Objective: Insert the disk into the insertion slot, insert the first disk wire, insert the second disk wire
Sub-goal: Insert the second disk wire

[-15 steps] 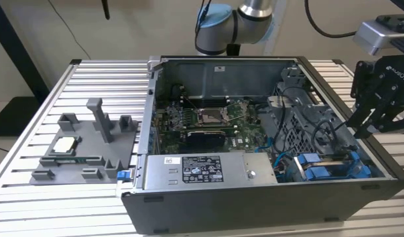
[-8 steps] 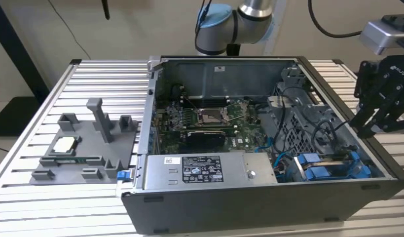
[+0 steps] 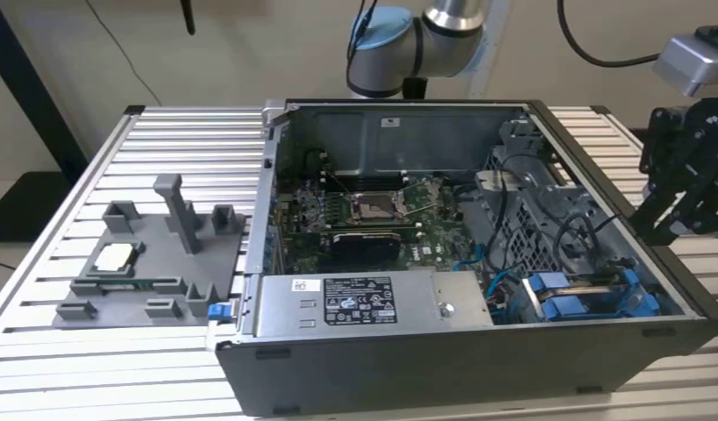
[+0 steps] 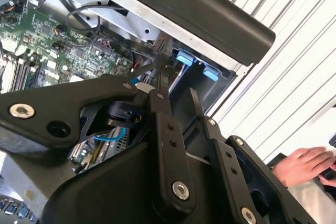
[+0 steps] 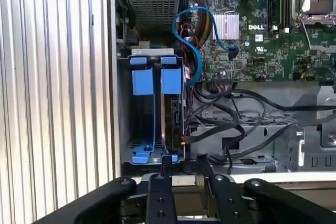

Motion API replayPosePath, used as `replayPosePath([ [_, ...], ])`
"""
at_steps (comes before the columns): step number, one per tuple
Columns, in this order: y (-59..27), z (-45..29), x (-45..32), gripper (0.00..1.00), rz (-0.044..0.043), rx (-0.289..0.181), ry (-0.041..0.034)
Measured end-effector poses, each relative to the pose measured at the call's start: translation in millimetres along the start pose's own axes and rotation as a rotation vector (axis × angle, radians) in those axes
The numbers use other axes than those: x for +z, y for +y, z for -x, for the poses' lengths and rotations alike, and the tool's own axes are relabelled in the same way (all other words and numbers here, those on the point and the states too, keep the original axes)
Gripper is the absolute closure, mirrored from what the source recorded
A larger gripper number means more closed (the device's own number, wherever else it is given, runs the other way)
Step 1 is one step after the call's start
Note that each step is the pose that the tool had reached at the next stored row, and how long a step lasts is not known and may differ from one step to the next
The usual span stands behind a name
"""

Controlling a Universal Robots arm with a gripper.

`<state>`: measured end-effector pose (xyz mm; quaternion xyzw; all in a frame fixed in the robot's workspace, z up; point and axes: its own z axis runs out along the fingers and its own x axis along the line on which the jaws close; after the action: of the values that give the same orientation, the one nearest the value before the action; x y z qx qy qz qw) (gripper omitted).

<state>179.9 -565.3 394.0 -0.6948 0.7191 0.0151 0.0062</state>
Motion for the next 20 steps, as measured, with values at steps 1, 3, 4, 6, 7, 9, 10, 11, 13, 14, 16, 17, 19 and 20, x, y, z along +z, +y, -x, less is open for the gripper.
replayPosePath([
  [1, -0.5, 0.2, 0.0, 0.67, 0.0002, 0.0, -0.0001],
  [3, -0.7, 0.6, 0.1, 0.67, 0.0007, 0.0, -0.0009],
  [4, -0.8, 1.2, 0.2, 0.67, 0.0007, 0.0, -0.0017],
  [6, -1.0, 3.6, 0.2, 0.67, 0.0009, 0.0, -0.0042],
  [7, -1.3, 4.9, 0.4, 0.67, 0.0009, 0.0, -0.0064],
  [9, -3.1, 6.4, 0.7, 0.67, 0.0011, 0.0, -0.0129],
  [10, -4.2, 6.7, 1.1, 0.67, 0.0013, 0.0, -0.0159],
  [11, -5.3, 7.0, 1.7, 0.67, 0.0013, 0.0, -0.0184],
  [13, -6.5, 7.3, 3.5, 0.67, 0.0014, 0.0, -0.0215],
  [14, -6.8, 7.3, 4.3, 0.67, 0.0015, 0.0, -0.0227],
  [16, -7.5, 7.3, 5.4, 0.67, 0.0016, -0.001, -0.028],
  [17, -7.7, 7.3, 5.9, 0.67, 0.0017, -0.001, -0.0326],
  [19, -8.0, 7.3, 6.6, 0.67, 0.0023, -0.001, -0.0461],
  [20, -8.2, 7.3, 6.9, 0.67, 0.0026, -0.001, -0.0551],
])
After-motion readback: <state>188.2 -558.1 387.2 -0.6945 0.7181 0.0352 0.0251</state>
